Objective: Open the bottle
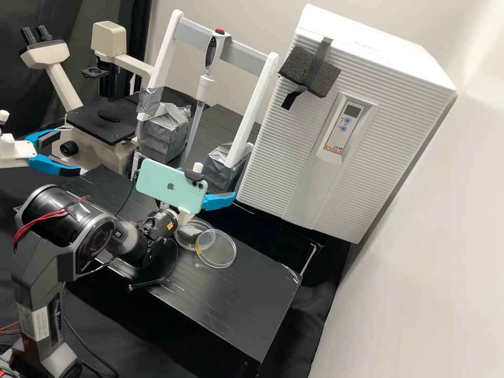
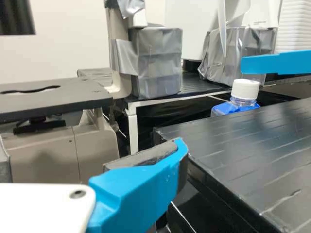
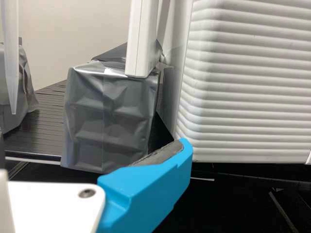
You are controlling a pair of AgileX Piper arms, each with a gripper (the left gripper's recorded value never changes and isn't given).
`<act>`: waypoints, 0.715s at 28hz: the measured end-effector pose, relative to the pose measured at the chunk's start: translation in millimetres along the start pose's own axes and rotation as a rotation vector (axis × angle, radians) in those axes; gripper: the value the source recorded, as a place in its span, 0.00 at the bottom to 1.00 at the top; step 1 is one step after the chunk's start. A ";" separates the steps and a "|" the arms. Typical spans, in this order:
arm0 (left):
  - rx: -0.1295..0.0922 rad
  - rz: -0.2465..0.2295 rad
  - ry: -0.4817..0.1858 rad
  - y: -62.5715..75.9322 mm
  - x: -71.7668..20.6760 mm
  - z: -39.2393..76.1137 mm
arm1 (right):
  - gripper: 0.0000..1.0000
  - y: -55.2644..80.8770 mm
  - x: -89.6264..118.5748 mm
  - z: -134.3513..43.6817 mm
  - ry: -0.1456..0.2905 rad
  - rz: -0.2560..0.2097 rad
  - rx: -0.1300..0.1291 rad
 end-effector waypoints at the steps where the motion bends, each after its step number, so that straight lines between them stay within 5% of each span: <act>1: -0.002 -0.003 0.006 -0.8 -1.4 -1.2 | 1.00 0.0 0.0 0.0 0.000 0.000 0.000; 11: -0.019 -0.018 0.123 -4.6 -11.2 -33.8 | 1.00 0.0 0.0 0.0 0.000 0.000 0.000; 16: -0.030 -0.045 0.134 -11.7 -11.1 -38.6 | 1.00 0.0 0.0 0.0 0.000 0.000 0.000; 20: 0.008 -0.070 0.052 -13.1 -3.1 -35.2 | 1.00 0.0 0.0 0.0 0.000 0.000 0.000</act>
